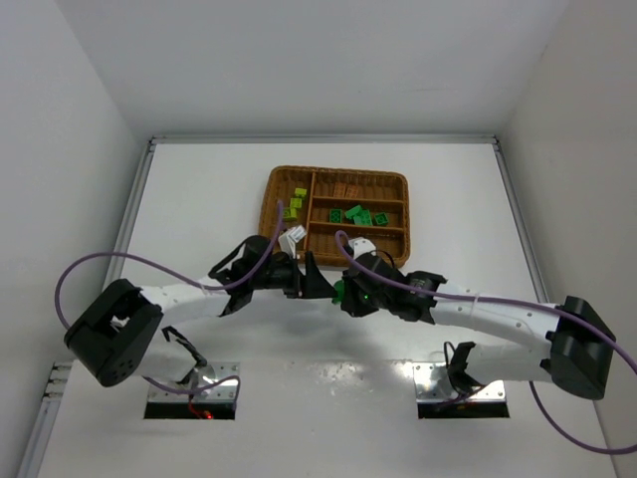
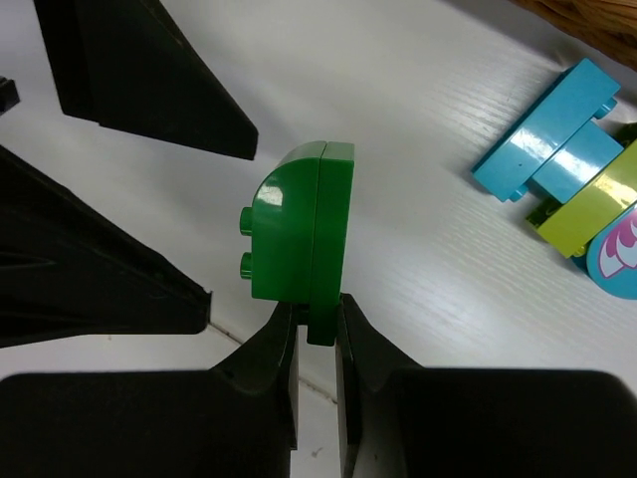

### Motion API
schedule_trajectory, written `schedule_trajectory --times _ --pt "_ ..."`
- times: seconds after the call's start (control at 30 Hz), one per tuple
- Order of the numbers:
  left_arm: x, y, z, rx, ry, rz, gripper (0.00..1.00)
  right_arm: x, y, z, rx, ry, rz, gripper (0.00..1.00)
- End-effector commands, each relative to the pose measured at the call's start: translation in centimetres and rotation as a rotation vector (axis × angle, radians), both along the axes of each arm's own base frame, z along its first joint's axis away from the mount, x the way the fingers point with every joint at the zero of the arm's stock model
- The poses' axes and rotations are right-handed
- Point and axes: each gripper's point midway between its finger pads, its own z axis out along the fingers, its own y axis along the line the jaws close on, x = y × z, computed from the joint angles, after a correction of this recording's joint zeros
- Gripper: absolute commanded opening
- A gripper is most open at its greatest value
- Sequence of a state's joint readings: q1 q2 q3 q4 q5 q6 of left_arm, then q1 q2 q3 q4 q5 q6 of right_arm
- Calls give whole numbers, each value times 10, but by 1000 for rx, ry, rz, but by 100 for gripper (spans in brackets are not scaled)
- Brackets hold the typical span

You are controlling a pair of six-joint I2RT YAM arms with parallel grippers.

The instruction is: Sort the legos into containers by color

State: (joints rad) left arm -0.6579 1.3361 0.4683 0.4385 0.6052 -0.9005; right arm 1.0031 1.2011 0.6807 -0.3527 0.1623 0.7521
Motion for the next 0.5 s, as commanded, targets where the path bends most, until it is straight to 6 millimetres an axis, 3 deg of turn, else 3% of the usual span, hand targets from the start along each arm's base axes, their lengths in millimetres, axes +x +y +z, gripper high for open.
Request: schedule_trajectory --times 0.0,0.23,0.47 --pt "4 -12 17 -62 -67 -8 87 7 16 26 80 -33 7 0" --pt "3 -18 6 -61 -54 -12 82 7 21 28 79 -30 34 0" --pt "5 -18 8 -68 -50 1 71 3 20 26 70 -24 43 0"
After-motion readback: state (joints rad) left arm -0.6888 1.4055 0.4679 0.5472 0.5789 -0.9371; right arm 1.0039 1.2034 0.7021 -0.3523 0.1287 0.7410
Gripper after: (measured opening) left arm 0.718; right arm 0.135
